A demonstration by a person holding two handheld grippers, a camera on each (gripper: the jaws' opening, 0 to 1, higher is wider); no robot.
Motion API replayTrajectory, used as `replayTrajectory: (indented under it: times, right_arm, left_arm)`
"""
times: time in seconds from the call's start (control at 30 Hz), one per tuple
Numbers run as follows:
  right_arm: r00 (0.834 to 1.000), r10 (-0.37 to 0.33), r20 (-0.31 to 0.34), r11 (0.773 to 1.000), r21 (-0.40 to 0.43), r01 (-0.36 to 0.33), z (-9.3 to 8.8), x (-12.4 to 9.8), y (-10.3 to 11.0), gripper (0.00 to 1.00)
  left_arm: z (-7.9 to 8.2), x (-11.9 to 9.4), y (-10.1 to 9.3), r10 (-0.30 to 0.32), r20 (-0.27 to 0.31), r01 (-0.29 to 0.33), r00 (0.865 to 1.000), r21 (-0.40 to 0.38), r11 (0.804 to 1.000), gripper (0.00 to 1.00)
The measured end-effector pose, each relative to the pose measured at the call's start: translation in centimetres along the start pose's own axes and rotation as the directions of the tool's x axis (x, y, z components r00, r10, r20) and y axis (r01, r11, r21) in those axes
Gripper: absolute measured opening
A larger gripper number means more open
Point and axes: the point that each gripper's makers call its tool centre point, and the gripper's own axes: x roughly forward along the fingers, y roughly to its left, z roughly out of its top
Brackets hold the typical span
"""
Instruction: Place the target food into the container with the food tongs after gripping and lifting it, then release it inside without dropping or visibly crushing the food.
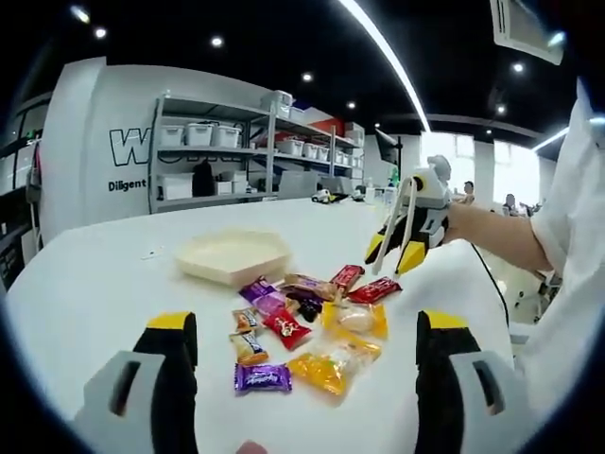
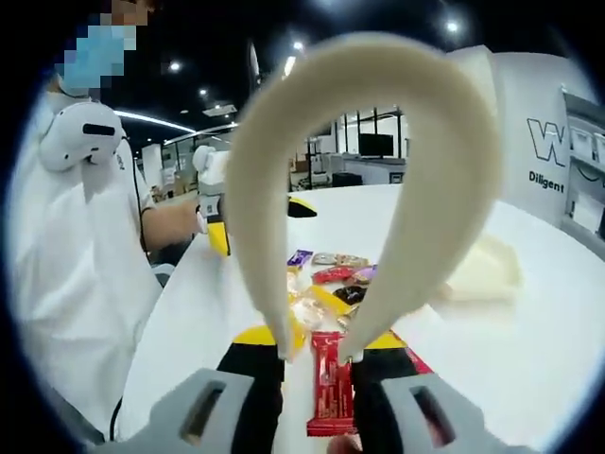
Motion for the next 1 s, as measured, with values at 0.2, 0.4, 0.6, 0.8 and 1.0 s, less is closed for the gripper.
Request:
replayTrajectory:
  times: [0.2, 0.4, 0.6, 0.8, 1.0]
  right_arm:
    - [1.000, -0.007, -0.013, 1.000, 0.002, 0.007, -0.5, 0.0, -0.3, 0.23]
    - [1.000, -0.009, -0.023, 1.000, 0.002, 0.009, -0.9, 0.0, -0.5, 0.23]
    - [0.999, -0.013, -0.038, 1.000, 0.002, 0.013, -1.6, 0.1, -1.0, 0.23]
    - [0.999, -0.013, -0.042, 1.000, 0.008, 0.013, -1.8, 0.2, -1.3, 0.23]
    - [0.999, -0.019, -0.034, 1.000, 0.006, 0.020, -1.7, 0.1, -1.6, 0.24]
  left_arm:
    - [-0.1, 0.1, -0.1, -0.004, -0.004, 0.004, 1.000, 0.000, 1.000, 0.94]
    - [-0.1, 0.1, -0.2, -0.007, -0.005, 0.007, 1.000, 0.001, 1.000, 0.94]
    - [-0.1, 0.1, -0.3, -0.006, -0.008, 0.006, 1.000, 0.002, 1.000, 0.94]
    - [-0.1, 0.1, -0.3, -0.005, -0.007, 0.005, 1.000, 0.001, 1.000, 0.94]
    - [-0.2, 0.1, -0.1, -0.003, -0.010, 0.003, 1.000, 0.000, 1.000, 0.94]
